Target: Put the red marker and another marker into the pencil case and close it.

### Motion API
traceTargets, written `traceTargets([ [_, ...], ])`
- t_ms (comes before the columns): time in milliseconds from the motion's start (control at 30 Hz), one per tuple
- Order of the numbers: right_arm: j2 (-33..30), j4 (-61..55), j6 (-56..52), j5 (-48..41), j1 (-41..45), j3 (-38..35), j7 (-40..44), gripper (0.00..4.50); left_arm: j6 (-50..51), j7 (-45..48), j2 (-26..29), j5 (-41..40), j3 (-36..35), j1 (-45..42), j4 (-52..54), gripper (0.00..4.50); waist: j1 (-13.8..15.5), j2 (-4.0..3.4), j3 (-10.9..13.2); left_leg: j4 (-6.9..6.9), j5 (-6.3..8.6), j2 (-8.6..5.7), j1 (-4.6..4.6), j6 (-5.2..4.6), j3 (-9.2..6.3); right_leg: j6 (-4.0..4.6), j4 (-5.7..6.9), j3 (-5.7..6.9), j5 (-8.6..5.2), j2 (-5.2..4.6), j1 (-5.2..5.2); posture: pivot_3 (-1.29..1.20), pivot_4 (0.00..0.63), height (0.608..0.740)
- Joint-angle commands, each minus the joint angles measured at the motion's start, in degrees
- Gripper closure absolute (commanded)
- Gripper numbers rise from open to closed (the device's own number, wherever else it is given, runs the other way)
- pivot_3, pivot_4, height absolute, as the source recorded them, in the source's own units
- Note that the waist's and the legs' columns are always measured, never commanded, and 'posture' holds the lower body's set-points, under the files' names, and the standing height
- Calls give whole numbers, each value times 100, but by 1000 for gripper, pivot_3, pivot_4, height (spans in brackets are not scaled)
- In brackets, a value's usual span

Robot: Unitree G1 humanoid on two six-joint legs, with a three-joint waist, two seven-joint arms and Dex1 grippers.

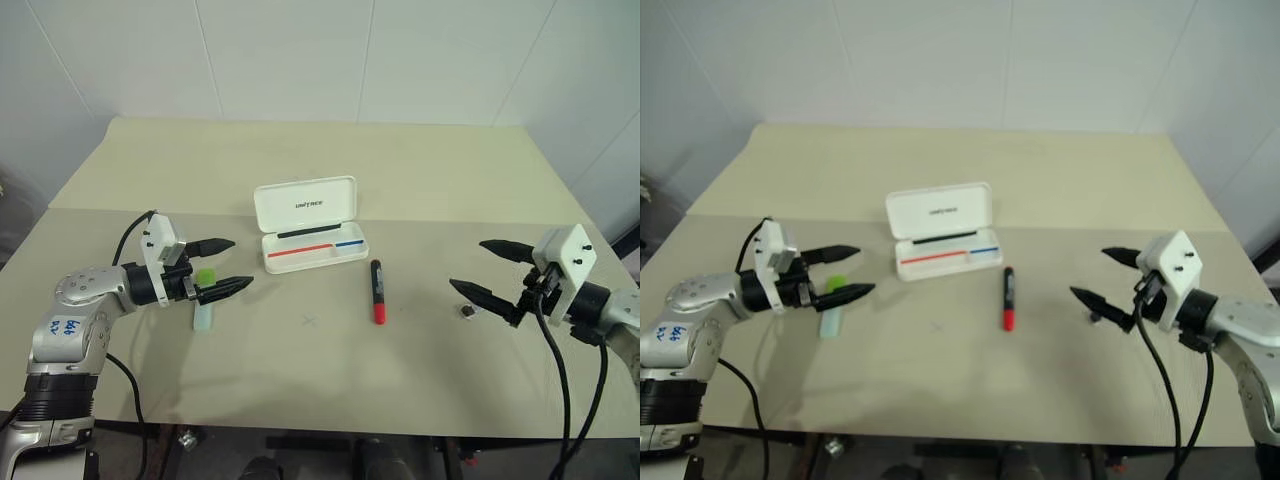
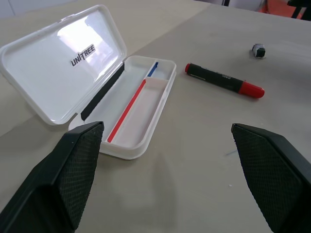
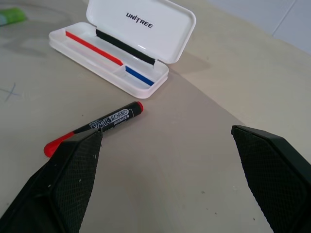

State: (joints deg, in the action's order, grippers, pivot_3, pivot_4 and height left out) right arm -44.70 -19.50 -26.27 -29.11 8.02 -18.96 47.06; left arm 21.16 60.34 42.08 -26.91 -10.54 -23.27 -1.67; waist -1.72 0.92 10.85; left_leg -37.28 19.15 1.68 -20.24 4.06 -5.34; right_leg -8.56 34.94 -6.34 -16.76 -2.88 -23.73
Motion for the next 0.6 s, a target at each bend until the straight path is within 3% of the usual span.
traceTargets([
  [33,324,-124,98,-3,78,345,-176,0,-114,114,154,-29,-73,-75,140,30,3,0,0,0,0,0,0,0,0,0,0,0,0,0,-1,0,150,740],
  [300,516,-617,-104,-141,78,460,-413,0,-258,96,-47,186,315,-338,-18,30,33,-1,1,-3,0,-1,-4,1,-2,0,0,1,0,-1,-1,0,150,740],
  [500,494,-616,-50,-118,696,827,-280,0,-741,139,-109,535,564,-586,-453,30,-5,-1,1,-5,-1,-1,4,-1,4,3,8,-1,1,0,-2,0,150,740],
  [600,479,-513,-4,-120,912,902,-139,0,-798,141,-214,587,681,-698,-459,641,13,-1,1,-3,-4,0,4,-4,-1,3,10,0,2,3,-2,0,150,740],
])
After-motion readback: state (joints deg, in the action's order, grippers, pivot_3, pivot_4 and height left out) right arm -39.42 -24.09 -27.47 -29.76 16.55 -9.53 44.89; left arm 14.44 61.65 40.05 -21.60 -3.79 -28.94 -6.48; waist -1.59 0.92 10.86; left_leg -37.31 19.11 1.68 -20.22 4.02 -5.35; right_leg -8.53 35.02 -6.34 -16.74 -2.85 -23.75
